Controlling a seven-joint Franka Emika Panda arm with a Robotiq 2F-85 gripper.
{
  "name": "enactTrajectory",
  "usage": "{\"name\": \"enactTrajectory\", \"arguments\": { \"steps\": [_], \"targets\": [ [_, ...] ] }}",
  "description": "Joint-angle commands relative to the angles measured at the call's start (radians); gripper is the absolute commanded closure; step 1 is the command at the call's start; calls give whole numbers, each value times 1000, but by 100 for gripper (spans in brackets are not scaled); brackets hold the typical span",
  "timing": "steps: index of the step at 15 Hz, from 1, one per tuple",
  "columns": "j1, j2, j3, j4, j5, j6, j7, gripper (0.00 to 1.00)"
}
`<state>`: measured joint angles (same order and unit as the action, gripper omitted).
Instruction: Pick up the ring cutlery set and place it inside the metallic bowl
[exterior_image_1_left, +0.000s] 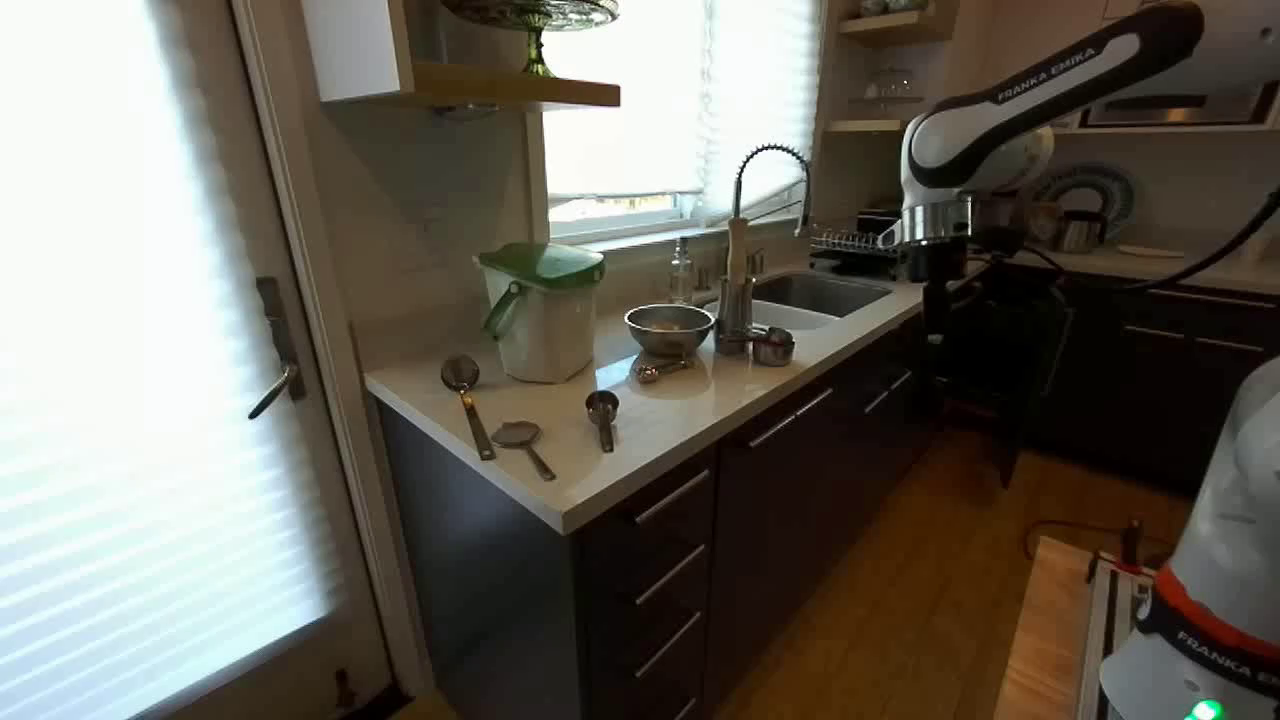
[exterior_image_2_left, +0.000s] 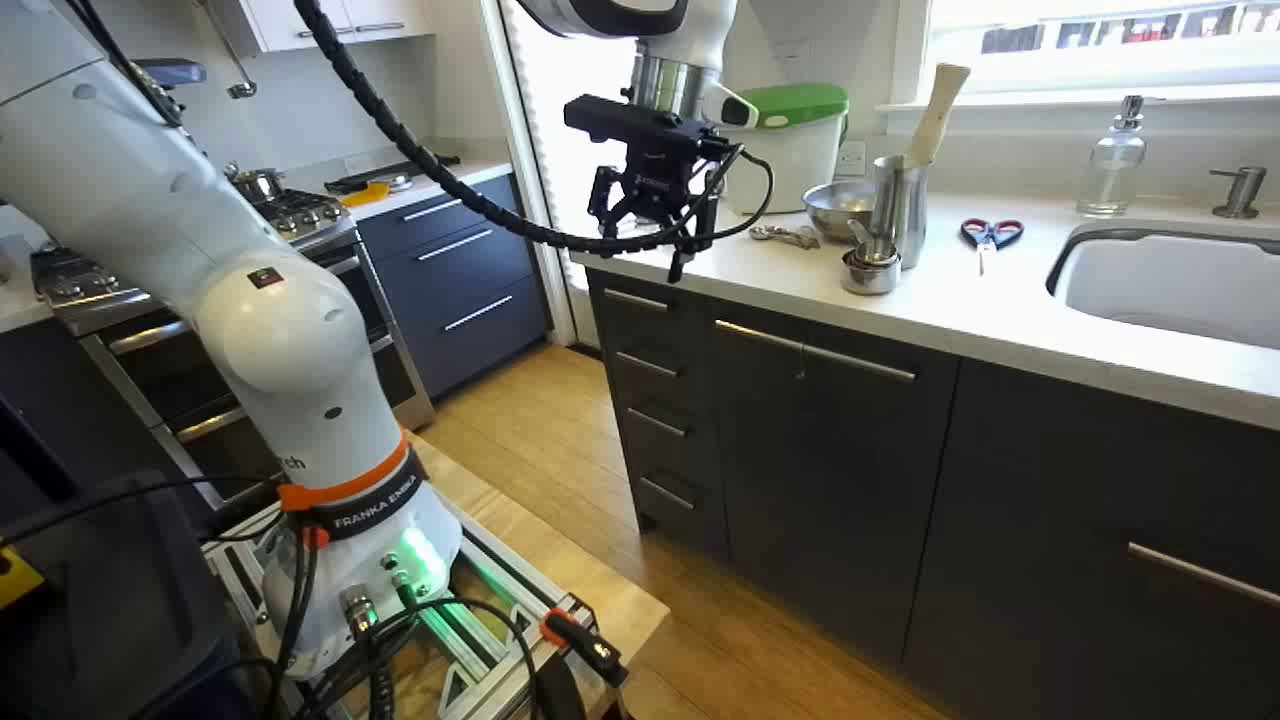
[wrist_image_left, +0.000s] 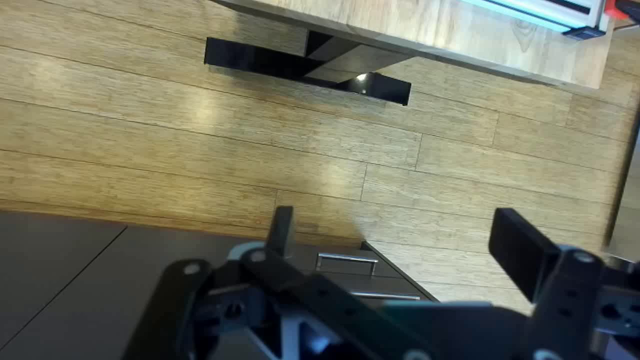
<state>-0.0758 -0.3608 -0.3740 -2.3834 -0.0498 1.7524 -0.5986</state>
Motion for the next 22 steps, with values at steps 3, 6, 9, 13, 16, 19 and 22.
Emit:
{"name": "enactTrajectory", "arguments": {
  "steps": [3, 6, 9, 13, 16, 19, 22],
  "targets": [
    [-30, 4, 27, 2, 9, -2, -9, 0],
    [-30, 4, 27, 2, 9, -2, -9, 0],
    [-33, 11, 28, 9, 4, -11, 1, 0],
    [-7, 45, 91, 77, 42, -35, 91, 0],
    [17, 67, 171, 123, 75, -18, 215, 0],
    [23, 87, 241, 151, 127, 76, 405, 0],
    [14, 128, 278, 183, 139, 196, 559, 0]
  ]
}}
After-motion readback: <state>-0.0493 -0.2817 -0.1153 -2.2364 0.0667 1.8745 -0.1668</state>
